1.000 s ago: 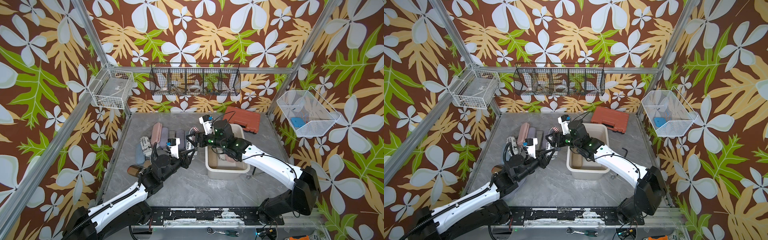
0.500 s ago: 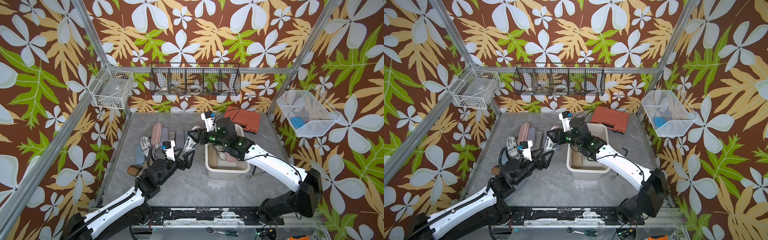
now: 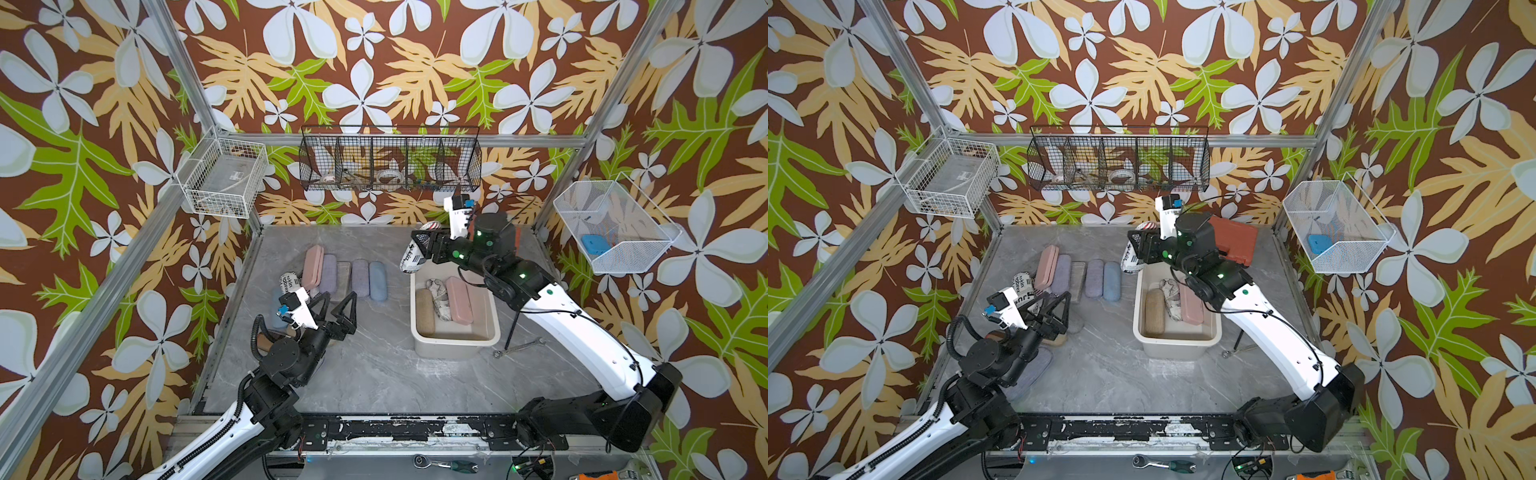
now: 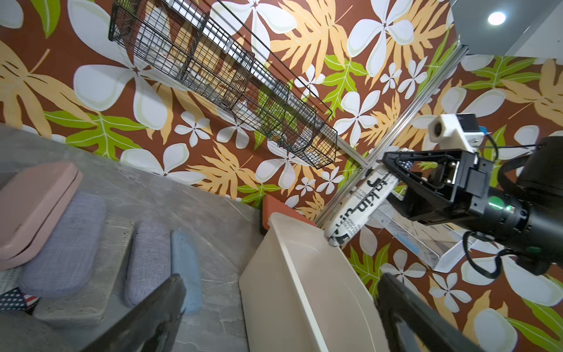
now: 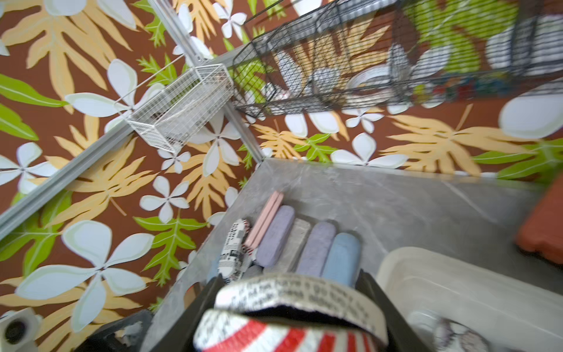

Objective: Put the glasses cases into the storage boxes
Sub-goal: Place the glasses case in the storage box.

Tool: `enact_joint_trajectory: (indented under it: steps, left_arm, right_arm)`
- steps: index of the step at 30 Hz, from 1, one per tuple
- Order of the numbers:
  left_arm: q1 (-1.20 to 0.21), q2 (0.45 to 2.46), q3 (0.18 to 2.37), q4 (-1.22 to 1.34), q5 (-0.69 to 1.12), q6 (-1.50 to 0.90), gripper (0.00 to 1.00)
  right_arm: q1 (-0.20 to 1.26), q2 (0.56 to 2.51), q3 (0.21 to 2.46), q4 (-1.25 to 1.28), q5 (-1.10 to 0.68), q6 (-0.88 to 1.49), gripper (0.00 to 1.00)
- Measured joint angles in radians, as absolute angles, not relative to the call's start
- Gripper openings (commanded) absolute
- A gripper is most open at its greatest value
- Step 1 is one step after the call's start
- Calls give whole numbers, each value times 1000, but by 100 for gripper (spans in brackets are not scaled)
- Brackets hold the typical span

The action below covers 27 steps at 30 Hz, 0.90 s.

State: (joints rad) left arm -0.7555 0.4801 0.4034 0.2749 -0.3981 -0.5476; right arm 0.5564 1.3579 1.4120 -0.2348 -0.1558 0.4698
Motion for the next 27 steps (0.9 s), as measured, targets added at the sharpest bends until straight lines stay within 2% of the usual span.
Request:
enact_joint_trajectory:
  steps: [3,7,12,18,27]
  left_arm:
    - [-756,493,402,258,-429,-548,100]
    - [-756,539,381,258,-442,-548,100]
    - [-756,612,382,243,-492,-573,100]
    - [-756,659,383,219,-511,-594,100]
    - [-756,664,391,183,-492,-626,100]
  right_arm:
    - [493,1335,1334,-312,-149,437,59]
    - [484,1310,1206,-397,-162,414,59]
    - [483,1316,1053,-390,-214,455,59]
    - [520,1408,997,-359,-293,523,59]
    - [520,1494,982,-305,-333,571,78]
